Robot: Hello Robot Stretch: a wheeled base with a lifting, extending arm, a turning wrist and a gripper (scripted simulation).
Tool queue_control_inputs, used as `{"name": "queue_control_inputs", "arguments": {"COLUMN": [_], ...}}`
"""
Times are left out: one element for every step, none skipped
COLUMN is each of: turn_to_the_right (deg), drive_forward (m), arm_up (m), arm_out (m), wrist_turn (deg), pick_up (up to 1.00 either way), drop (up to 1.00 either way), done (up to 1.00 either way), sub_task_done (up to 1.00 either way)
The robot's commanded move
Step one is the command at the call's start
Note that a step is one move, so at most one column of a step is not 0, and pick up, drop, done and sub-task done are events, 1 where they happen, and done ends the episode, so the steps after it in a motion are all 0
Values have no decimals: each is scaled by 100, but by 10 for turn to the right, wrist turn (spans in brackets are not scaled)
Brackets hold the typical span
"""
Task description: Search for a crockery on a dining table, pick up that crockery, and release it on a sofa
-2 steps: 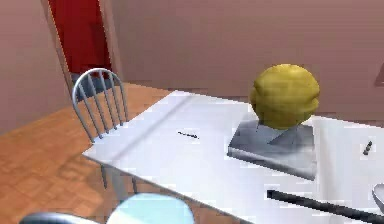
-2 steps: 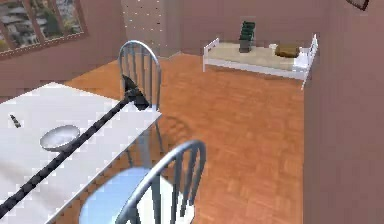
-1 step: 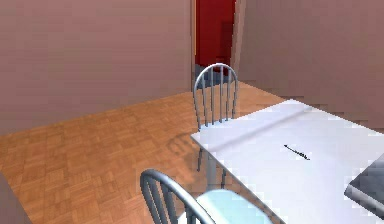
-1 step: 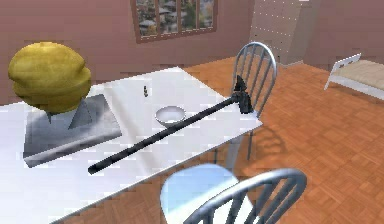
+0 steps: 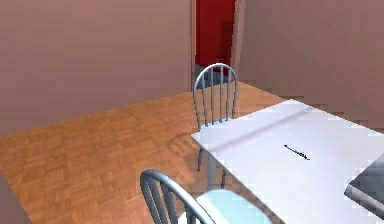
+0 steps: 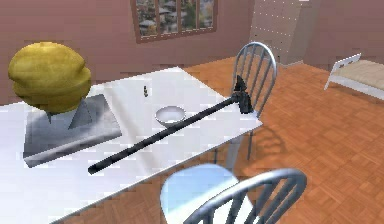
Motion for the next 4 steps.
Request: {"name": "queue_control_inputs", "arguments": {"turn_to_the_right": [0, 0, 0, 0], "drive_forward": [0, 0, 0, 0], "arm_up": [38, 0, 0, 0], "arm_out": [0, 48, 0, 0], "wrist_turn": [0, 0, 450, 450], "pick_up": [0, 0, 0, 0], "drop": [0, 0, 0, 0], "done": [0, 0, 0, 0], "sub_task_done": [0, 0, 0, 0]}}
